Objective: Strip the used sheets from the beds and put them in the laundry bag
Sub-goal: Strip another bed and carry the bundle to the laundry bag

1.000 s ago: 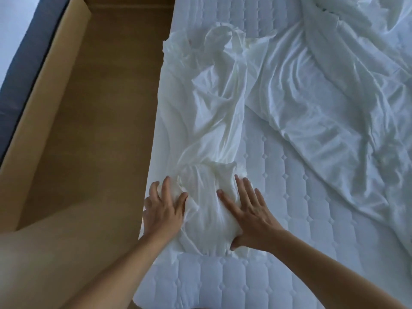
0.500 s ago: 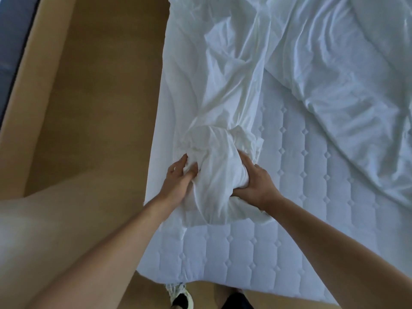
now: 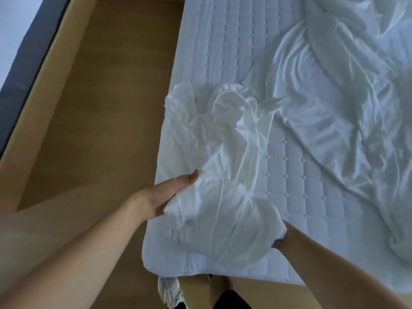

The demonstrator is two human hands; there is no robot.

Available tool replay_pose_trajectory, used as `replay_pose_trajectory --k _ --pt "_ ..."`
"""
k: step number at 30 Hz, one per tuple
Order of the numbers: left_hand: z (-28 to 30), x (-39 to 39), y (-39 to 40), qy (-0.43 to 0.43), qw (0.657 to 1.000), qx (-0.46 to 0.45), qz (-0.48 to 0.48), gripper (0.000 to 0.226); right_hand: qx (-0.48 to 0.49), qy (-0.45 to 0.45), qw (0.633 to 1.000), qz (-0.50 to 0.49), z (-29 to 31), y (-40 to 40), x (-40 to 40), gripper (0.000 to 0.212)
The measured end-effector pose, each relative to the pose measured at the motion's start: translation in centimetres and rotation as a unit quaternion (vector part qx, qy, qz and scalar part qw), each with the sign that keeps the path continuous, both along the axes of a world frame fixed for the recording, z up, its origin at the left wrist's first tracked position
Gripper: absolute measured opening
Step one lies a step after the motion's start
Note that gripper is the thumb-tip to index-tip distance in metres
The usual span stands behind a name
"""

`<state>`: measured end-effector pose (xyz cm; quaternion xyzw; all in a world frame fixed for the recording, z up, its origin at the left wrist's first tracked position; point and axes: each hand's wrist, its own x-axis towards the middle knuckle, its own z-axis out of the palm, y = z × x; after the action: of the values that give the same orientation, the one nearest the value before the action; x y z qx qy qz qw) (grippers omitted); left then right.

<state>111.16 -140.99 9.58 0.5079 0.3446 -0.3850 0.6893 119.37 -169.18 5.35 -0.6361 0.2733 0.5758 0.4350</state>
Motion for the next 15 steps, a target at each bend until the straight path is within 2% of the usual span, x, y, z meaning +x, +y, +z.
replay_pose_trajectory --k 3,4,5,7,8,9,10,12,13,15 --pt "-1.4 -0.7 -1.8 -0.086 0.983 0.155 -0.041 0.094 0.063 0.006 0.976 -0.209 1.0 0.8 1.0 0.022" --pt "-2.4 -0.8 -2.4 -0.1 0.971 0.212 -0.05 0.098 0.079 -0.028 0.969 -0.231 1.4 0.8 1.4 0.024" --pt "-3.3 -1.0 -2.9 -0.104 0.963 0.246 -0.031 0.097 0.093 -0.07 0.968 -0.223 1.8 0.6 1.6 0.028" --pt "-5.1 -1.0 -3.4 -0.076 0.963 0.247 0.076 0.083 0.121 -0.166 0.968 -0.141 2.7 -0.2 1.2 0.042" --pt "-5.9 -1.0 -3.5 -0.058 0.96 0.247 0.12 0.079 0.111 -0.218 0.968 -0.055 2.7 -1.0 0.6 0.055" --pt "-6.9 -1.0 -3.2 -0.048 0.954 0.258 0.147 0.081 0.071 -0.292 0.952 0.064 2.6 -1.7 -0.1 0.074" --pt "-8.2 -0.8 -2.9 -0.039 0.95 0.268 0.156 0.089 0.017 -0.381 0.903 0.198 2.2 -2.3 -0.6 0.095" --pt "-11.4 -0.5 -2.2 -0.006 0.944 0.291 0.155 0.107 -0.055 -0.528 0.729 0.433 -0.1 -3.1 -1.0 0.124" --pt "-11.4 -0.2 -2.2 0.013 0.941 0.305 0.146 0.117 -0.059 -0.565 0.657 0.496 -1.3 -2.9 -0.7 0.131" --pt "-9.3 0.5 -3.0 0.044 0.933 0.339 0.109 0.131 -0.043 -0.582 0.587 0.56 -3.0 -1.8 0.2 0.135"
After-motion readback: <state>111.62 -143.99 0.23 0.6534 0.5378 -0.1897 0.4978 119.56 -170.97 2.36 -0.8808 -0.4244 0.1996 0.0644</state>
